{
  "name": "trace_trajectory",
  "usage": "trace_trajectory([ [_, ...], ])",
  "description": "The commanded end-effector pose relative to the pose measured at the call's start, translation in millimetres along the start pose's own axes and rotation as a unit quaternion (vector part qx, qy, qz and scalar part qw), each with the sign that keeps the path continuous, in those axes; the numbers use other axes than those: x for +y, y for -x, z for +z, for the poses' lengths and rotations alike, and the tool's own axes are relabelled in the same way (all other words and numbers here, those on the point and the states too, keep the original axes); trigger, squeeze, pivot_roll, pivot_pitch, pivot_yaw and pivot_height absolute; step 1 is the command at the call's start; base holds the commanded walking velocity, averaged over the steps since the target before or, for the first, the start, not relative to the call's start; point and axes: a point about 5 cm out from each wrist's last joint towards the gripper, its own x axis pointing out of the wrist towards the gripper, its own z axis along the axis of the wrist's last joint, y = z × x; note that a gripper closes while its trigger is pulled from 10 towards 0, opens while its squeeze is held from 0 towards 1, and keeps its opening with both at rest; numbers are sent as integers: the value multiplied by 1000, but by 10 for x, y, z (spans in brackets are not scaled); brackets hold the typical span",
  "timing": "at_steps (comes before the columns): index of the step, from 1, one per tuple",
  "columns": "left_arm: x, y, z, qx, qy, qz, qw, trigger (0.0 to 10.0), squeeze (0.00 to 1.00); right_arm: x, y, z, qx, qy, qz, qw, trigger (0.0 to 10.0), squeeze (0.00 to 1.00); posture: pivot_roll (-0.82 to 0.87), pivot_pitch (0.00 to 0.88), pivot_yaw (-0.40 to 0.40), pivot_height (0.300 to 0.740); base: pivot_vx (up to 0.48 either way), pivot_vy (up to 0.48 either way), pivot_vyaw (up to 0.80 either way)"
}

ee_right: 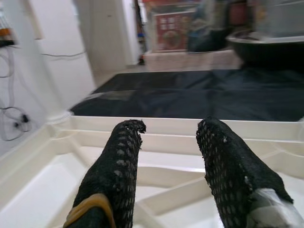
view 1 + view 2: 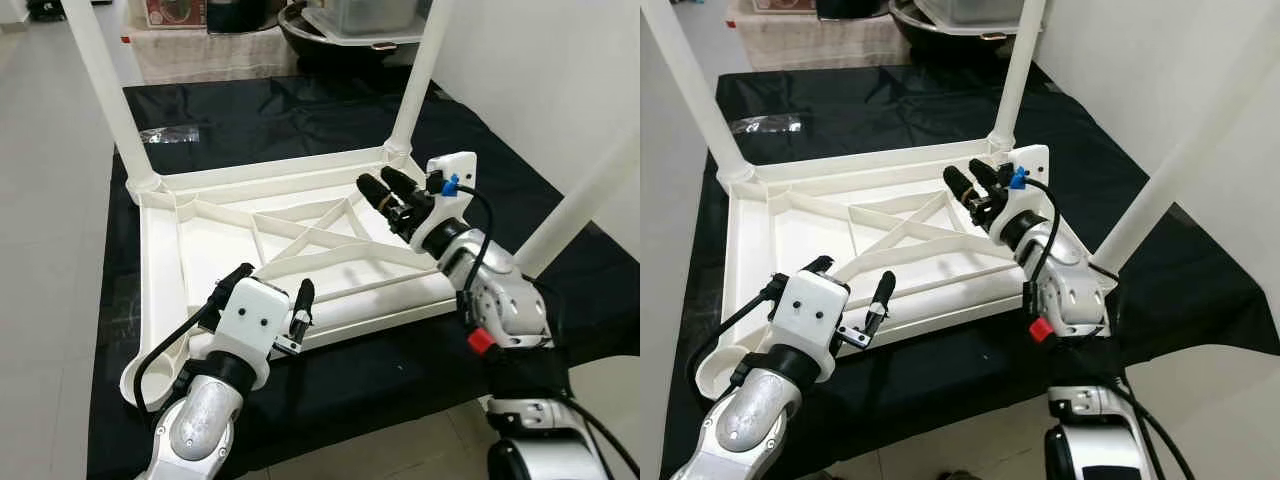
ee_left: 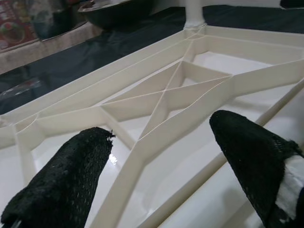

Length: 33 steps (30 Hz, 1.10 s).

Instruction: Building children table

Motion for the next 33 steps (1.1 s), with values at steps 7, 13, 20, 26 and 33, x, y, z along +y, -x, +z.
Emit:
trace_trajectory([
  [7, 40, -9, -33, 6, -6, 12, 1000, 10000, 0, 62, 73, -70, 8, -26, -27, 999, 10000, 0, 96, 90, -81, 740, 0, 0, -113],
  [13, 47, -15, -42, 7, -5, 15, 1000, 10000, 0, 72, 95, -64, 10, -29, -34, 999, 10000, 0, 94, 90, -79, 740, 0, 0, -525],
  [20, 69, -31, -44, 5, -7, 20, 1000, 10000, 0, 125, 99, -68, 8, -23, -36, 999, 10000, 0, 98, 85, -78, 740, 0, 0, 0],
  [26, 40, -22, -64, 11, -3, 14, 1000, 10000, 0, 142, 121, -82, 13, -21, -45, 999, 10000, 0, 96, 71, -76, 740, 0, 0, 0],
  [33, 32, -25, -68, 11, -2, 14, 1000, 10000, 0, 152, 125, -67, 10, -15, -42, 999, 10000, 0, 96, 64, -74, 740, 0, 0, 0],
])
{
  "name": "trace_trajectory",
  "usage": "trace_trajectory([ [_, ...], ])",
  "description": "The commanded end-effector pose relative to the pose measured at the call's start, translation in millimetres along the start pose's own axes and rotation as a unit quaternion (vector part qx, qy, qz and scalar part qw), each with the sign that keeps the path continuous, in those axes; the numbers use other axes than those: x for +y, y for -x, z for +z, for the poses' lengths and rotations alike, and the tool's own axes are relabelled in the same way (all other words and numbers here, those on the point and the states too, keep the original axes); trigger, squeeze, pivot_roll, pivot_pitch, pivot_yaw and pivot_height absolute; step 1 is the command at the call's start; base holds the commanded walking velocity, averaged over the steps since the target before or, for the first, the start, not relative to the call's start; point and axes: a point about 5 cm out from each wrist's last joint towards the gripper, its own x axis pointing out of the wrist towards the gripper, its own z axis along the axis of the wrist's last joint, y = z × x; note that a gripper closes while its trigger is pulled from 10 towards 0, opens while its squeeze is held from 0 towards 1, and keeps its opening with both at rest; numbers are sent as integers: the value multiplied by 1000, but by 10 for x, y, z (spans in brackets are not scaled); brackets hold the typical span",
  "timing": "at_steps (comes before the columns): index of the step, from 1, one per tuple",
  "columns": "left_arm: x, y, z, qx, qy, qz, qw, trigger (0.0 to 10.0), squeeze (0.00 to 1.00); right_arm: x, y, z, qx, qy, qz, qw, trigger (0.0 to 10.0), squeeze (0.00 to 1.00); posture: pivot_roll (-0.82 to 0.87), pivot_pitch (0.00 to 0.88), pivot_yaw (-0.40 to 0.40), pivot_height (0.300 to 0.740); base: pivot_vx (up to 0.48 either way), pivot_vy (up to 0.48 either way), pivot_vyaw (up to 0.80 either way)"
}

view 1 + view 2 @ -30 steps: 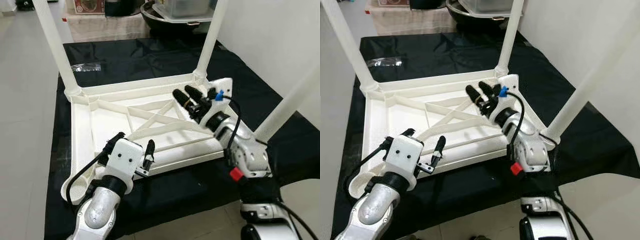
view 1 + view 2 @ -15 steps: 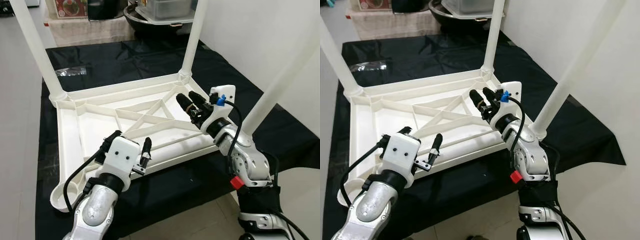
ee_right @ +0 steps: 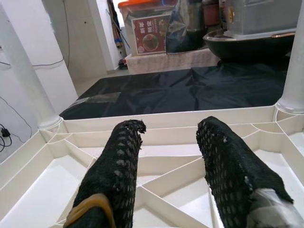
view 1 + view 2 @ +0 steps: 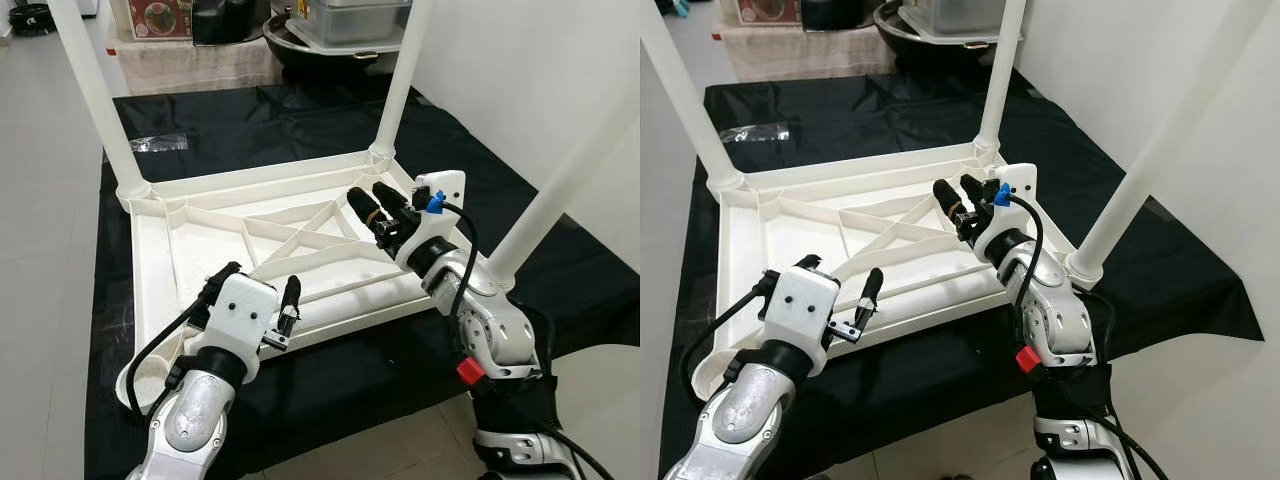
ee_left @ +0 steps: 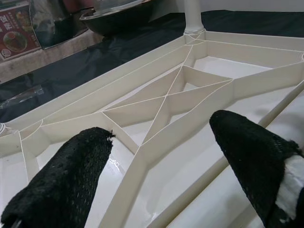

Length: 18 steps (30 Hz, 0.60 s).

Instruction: Building children table

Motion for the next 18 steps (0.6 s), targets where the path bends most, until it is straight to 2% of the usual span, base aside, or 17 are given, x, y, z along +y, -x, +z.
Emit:
trace_trajectory([
  [1, -22, 4, -30, 6, 2, -1, 1000, 10000, 0, 15, 24, -15, 5, 7, 0, 1000, 10000, 0, 96, 64, -74, 740, 0, 0, 0],
  [8, -17, -9, -21, 3, 2, 2, 1000, 10000, 0, 84, 26, 29, -14, 20, 1, 1000, 10000, 0, 99, 50, -76, 740, 0, 0, 0],
  [18, -10, -21, -21, 2, 2, 2, 1000, 10000, 0, 93, 22, 11, -12, 29, -6, 999, 10000, 0, 96, 55, -77, 740, 0, 0, 0],
])
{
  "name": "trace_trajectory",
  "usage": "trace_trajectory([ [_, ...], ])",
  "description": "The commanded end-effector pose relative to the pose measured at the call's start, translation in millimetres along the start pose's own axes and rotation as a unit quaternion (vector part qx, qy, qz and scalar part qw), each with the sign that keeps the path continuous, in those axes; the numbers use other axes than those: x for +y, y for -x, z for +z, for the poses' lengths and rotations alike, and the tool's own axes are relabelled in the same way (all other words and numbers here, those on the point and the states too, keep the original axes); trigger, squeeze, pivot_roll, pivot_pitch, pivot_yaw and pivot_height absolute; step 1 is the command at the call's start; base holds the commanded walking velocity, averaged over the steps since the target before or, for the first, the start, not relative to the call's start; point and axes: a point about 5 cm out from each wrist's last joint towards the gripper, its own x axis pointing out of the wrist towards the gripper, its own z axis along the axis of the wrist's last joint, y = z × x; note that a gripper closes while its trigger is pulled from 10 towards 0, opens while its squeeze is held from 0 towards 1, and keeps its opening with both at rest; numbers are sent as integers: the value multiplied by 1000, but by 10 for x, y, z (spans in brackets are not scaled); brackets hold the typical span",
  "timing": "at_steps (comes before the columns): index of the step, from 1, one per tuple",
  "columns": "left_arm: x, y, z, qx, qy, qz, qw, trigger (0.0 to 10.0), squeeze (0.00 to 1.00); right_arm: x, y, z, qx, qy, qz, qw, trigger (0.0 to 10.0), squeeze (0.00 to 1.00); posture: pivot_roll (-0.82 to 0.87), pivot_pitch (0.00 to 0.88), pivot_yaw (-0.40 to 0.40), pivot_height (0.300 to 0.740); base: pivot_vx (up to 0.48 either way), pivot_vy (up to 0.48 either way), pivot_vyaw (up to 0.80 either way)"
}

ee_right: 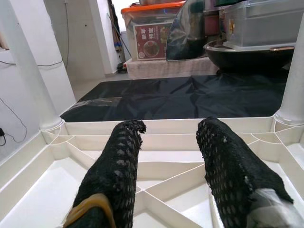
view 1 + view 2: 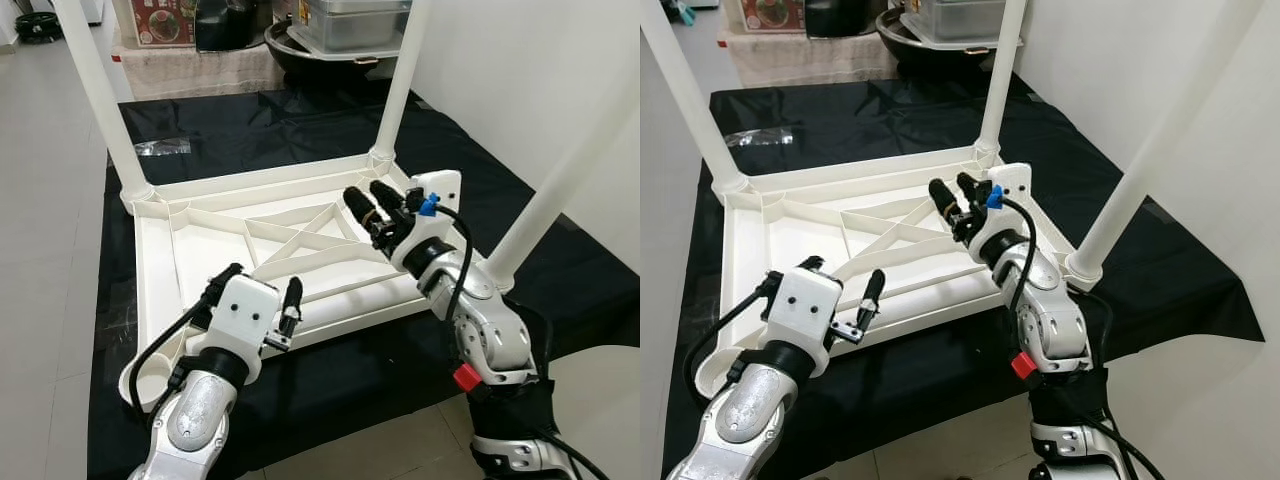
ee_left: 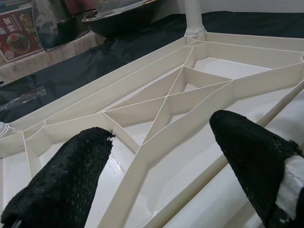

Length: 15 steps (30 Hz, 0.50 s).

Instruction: Building children table

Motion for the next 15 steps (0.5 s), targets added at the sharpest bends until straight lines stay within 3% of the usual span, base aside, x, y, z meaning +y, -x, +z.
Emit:
trace_trajectory([
  [1, -12, -13, -8, 0, 2, 1, 1000, 10000, 0, 15, 19, 11, -7, 8, -1, 1000, 10000, 0, 96, 55, -77, 740, 0, 0, 0],
  [15, -6, -32, -7, 0, 5, 4, 1000, 10000, 0, 53, 41, -21, 0, 15, -1, 1000, 10000, 0, 89, 64, -71, 740, -243, 0, 0],
])
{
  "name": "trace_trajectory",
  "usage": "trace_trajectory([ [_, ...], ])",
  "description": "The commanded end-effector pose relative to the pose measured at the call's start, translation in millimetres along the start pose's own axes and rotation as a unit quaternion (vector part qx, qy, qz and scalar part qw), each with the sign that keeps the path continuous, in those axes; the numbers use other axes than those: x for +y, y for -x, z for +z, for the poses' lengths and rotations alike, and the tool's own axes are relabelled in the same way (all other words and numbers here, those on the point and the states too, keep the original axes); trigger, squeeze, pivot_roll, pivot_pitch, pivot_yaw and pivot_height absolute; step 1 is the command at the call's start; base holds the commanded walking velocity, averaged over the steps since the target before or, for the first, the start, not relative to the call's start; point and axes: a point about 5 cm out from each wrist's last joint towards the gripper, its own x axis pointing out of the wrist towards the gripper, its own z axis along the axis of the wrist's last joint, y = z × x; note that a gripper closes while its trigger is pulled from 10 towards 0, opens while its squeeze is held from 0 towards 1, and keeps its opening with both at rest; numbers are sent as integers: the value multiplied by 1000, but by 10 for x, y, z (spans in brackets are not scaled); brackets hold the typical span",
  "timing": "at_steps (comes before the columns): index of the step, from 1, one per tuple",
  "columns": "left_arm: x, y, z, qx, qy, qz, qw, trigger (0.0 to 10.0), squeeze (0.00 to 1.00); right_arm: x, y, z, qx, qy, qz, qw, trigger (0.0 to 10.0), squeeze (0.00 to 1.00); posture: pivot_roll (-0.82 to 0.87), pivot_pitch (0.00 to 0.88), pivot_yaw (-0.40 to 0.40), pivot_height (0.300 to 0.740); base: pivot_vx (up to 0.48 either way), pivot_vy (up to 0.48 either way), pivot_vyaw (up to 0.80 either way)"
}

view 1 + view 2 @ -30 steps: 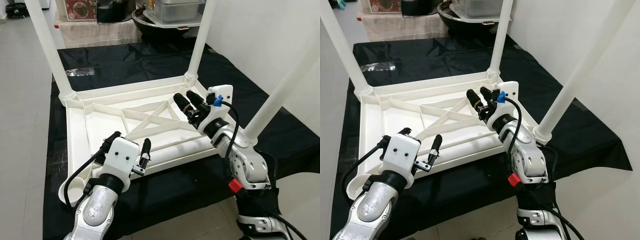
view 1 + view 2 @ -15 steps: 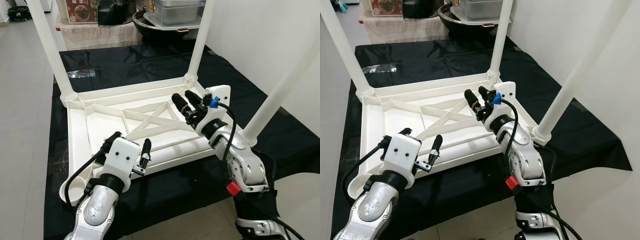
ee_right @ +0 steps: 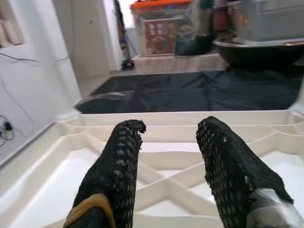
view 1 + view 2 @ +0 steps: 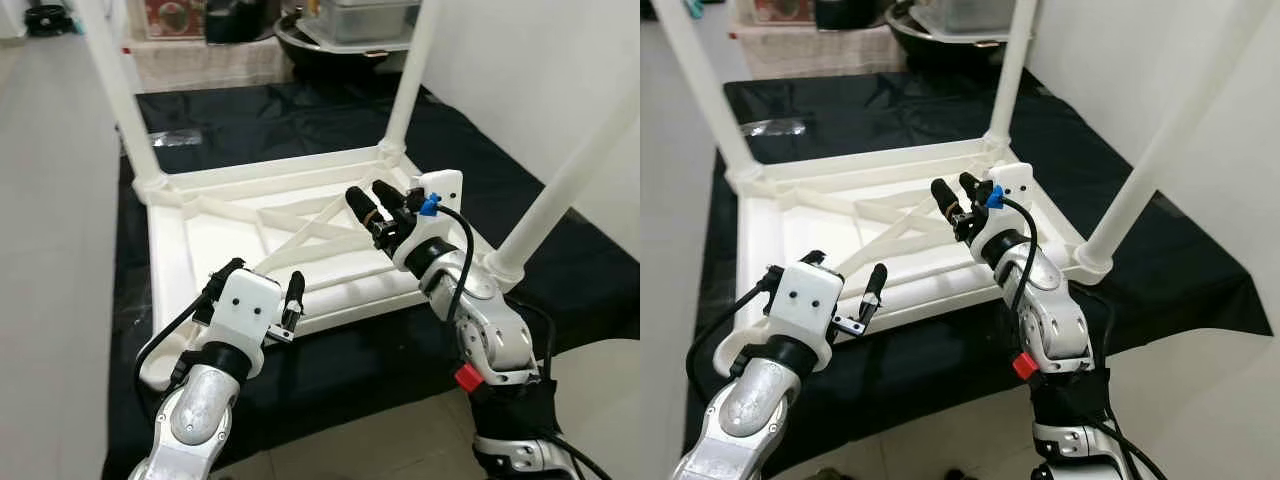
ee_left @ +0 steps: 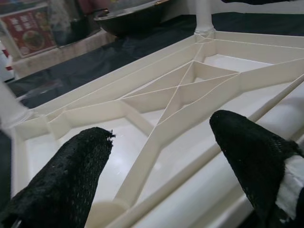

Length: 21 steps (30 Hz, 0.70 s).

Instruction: Building children table

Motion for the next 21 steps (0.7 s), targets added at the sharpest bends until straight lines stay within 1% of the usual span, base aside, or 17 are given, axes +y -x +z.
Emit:
trace_trajectory([
  [1, -20, 0, -39, 8, 1, -1, 1000, 10000, 0, 22, 41, -5, -3, 12, -3, 1000, 10000, 0, 89, 64, -71, 740, 0, 0, 0],
  [7, 1, -18, -25, 2, 3, 3, 1000, 10000, 0, 46, 54, -15, -4, 19, -8, 1000, 10000, 0, 87, 62, -68, 740, 0, 0, 0],
  [13, 24, -36, -8, -3, 2, 9, 1000, 10000, 0, 16, 56, -9, -7, 31, -25, 999, 10000, 0, 89, 62, -66, 740, 0, 0, 0],
  [16, 34, -41, 0, -5, 1, 11, 1000, 10000, 0, -4, 55, -9, -7, 31, -34, 999, 10000, 0, 90, 63, -65, 740, 0, 0, 756],
  [21, 57, -47, 21, -15, -7, 22, 1000, 10000, 0, -27, 54, -4, -9, 30, -45, 998, 10000, 0, 90, 60, -68, 740, 0, 0, 0],
])
